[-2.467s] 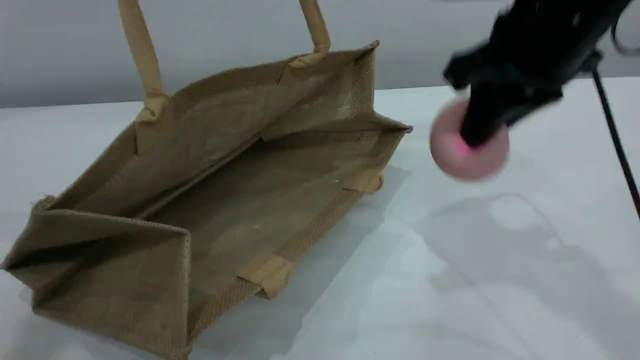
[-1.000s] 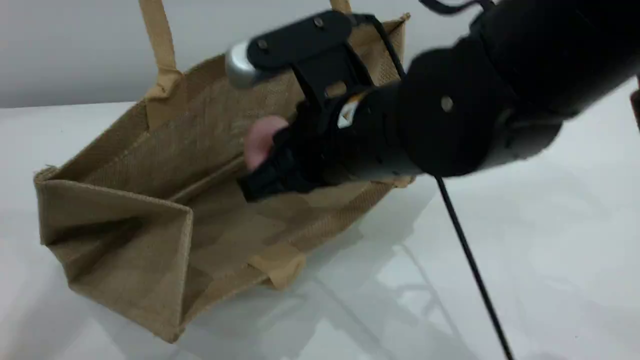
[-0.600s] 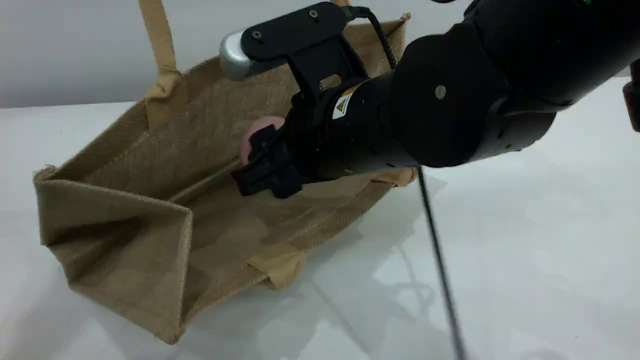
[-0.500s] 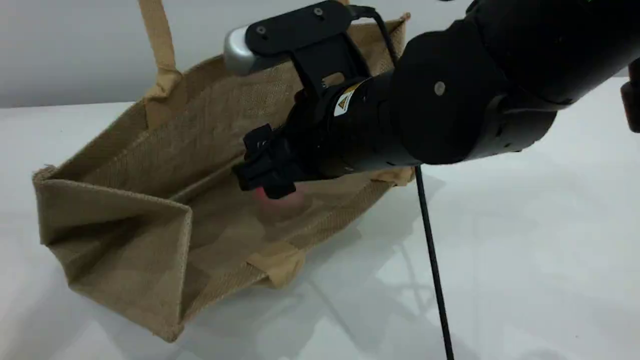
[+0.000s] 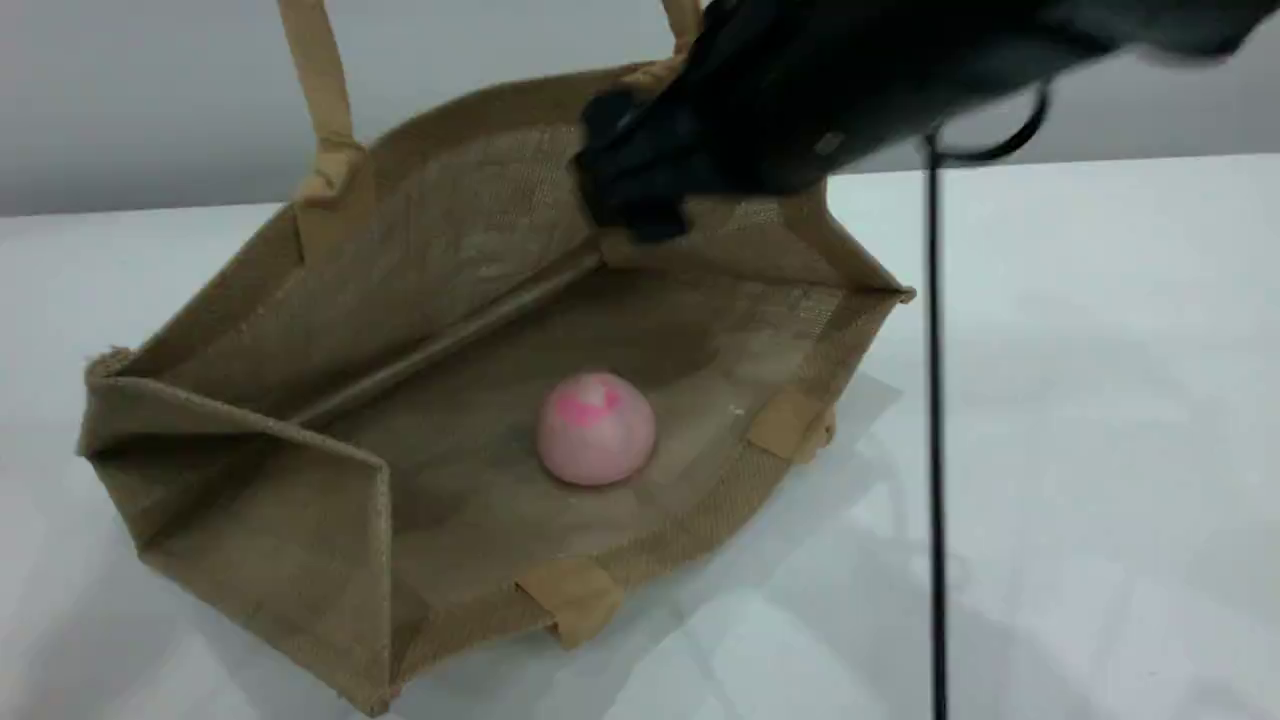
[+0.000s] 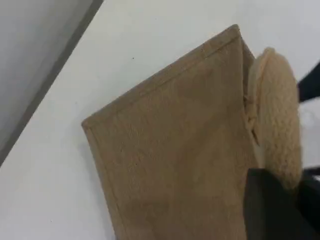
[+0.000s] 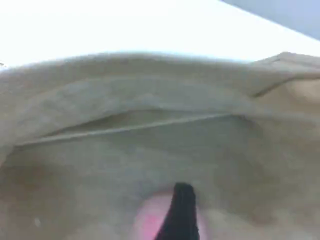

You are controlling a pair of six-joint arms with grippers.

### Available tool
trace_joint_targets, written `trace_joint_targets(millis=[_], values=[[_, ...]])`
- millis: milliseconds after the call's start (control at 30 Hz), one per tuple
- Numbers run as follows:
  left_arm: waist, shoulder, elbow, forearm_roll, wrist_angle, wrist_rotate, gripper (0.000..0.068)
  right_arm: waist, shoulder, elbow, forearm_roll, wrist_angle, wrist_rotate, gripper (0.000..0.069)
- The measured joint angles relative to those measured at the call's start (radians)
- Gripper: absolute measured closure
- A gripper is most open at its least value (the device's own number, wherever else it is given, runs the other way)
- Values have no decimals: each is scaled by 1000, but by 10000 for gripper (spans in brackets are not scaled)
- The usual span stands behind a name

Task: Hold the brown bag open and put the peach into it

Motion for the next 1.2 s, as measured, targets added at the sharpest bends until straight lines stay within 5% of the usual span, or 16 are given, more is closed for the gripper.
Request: trace_joint_targets(millis=[367, 767, 1067, 1200], values=[[0, 0, 0, 0, 0, -39, 589, -300, -231, 0, -53, 268, -31, 121], [0, 0, 0, -27, 0, -36, 586, -578, -325, 0, -57, 341, -35, 121], [1, -1, 0, -15, -2, -42, 342, -580, -333, -44, -57, 422, -33, 120], [1, -4, 0, 3, -2, -105, 285, -579, -379, -104, -57, 492, -33, 120]])
